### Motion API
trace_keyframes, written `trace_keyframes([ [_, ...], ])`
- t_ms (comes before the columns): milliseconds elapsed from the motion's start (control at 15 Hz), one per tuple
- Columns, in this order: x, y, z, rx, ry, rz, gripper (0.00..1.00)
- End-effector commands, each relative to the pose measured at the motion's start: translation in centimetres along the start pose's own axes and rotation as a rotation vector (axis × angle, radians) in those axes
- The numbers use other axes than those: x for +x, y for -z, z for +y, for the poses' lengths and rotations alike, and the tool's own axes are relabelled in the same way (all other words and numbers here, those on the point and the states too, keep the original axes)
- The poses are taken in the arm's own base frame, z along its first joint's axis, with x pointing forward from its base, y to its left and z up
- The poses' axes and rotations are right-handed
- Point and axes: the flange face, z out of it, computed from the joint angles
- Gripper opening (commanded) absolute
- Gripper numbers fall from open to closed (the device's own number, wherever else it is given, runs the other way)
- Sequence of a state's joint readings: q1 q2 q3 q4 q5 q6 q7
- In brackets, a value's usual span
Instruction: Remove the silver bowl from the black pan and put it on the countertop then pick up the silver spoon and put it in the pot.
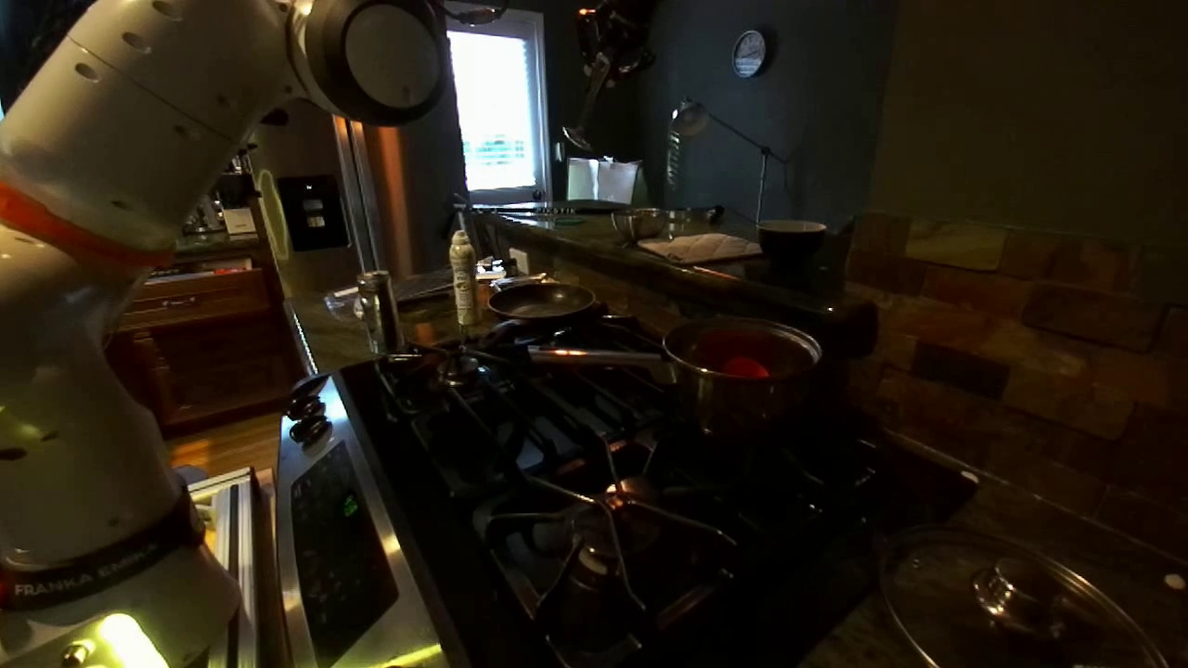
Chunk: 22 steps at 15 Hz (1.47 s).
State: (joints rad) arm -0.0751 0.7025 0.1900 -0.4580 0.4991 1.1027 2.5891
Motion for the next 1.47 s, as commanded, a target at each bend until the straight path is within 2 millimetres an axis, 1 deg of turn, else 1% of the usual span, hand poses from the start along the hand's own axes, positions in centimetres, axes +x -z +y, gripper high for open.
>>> trace_keyframes([
  [0, 1.1, 0.3, -0.9, -0.051, 0.008, 0.000, 0.04],
  [133, 1.8, -0.1, -1.8, -0.045, 0.058, 0.033, 0.04],
  [400, 3.6, -1.9, -3.3, -0.123, 0.199, 0.129, 0.04],
  [533, 4.6, -2.7, -4.4, -0.146, 0.269, 0.183, 0.04],
  [667, 5.1, -3.0, -5.9, -0.125, 0.253, 0.186, 0.04],
  [733, 5.1, -2.7, -7.1, -0.074, 0.199, 0.163, 0.04],
  [800, 4.9, -2.1, -8.2, -0.012, 0.154, 0.122, 0.04],
  [867, 5.0, -2.8, -7.0, -0.085, 0.198, 0.161, 0.16],
  [933, 5.0, -2.7, -7.9, -0.054, 0.181, 0.141, 0.16],
  [1000, 5.2, -2.5, -8.3, -0.043, 0.171, 0.133, 0.16],
  [1200, 5.3, -2.3, -8.4, -0.036, 0.163, 0.131, 0.16],
  [1267, 4.8, -2.4, -8.6, -0.007, 0.158, 0.119, 0.04],
  [1333, 4.6, -2.7, -8.9, 0.015, 0.173, 0.130, 0.04],
  [1400, 5.2, -3.5, -9.4, -0.003, 0.191, 0.180, 0.04],
])
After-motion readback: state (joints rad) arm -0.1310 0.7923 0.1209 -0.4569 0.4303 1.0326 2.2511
